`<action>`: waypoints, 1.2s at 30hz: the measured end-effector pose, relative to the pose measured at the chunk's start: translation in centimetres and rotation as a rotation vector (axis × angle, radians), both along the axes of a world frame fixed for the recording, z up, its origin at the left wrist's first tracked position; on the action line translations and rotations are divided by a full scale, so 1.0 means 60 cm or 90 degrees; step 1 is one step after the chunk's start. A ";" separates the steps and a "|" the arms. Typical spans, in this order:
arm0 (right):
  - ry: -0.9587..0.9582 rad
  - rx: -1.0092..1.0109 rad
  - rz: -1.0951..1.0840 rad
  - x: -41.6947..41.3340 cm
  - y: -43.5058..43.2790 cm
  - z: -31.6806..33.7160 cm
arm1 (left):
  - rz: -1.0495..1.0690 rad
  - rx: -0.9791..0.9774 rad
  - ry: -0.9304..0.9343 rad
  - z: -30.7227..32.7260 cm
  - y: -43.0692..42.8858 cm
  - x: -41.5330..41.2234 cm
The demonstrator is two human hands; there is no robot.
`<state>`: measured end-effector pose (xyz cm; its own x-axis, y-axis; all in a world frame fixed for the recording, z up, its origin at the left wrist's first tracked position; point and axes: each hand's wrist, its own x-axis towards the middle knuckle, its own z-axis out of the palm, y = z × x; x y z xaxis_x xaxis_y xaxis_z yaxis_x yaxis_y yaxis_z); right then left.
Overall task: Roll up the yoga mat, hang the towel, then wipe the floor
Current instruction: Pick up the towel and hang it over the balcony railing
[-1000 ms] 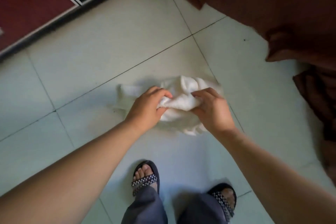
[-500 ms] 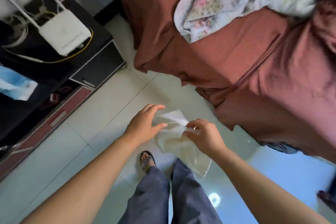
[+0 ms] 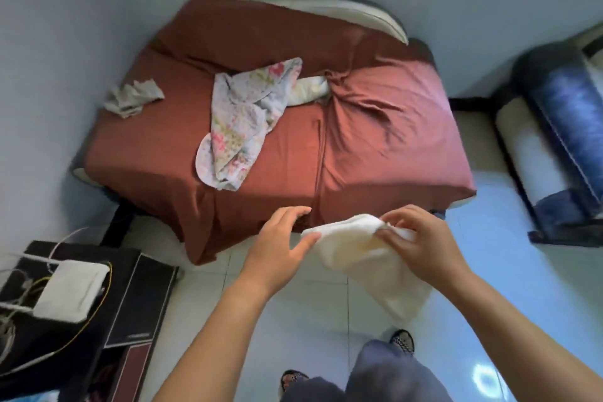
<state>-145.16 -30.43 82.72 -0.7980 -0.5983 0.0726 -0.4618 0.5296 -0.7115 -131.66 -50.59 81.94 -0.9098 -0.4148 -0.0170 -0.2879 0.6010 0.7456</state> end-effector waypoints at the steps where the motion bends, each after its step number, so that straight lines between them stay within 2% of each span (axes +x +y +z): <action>1: 0.000 -0.012 -0.020 -0.008 0.019 0.009 | -0.029 -0.008 -0.005 0.011 0.012 -0.020; 6: -0.056 -0.036 -0.107 -0.064 0.131 0.029 | -0.166 -0.032 -0.034 0.034 0.114 -0.115; 11: -0.091 -0.066 -0.167 -0.152 0.277 0.043 | -0.240 -0.041 -0.039 0.039 0.256 -0.237; 16: -0.080 -0.054 -0.217 -0.258 0.430 0.048 | -0.350 -0.039 -0.052 0.038 0.406 -0.388; 21: -0.067 -0.034 -0.262 -0.354 0.547 0.047 | -0.395 -0.015 -0.058 0.030 0.515 -0.510; 30: -0.049 0.000 -0.289 -0.574 0.586 0.016 | -0.447 -0.018 -0.068 0.007 0.576 -0.736; 36: -0.048 -0.016 -0.325 -0.751 0.592 0.050 | -0.461 -0.025 -0.038 0.022 0.568 -0.940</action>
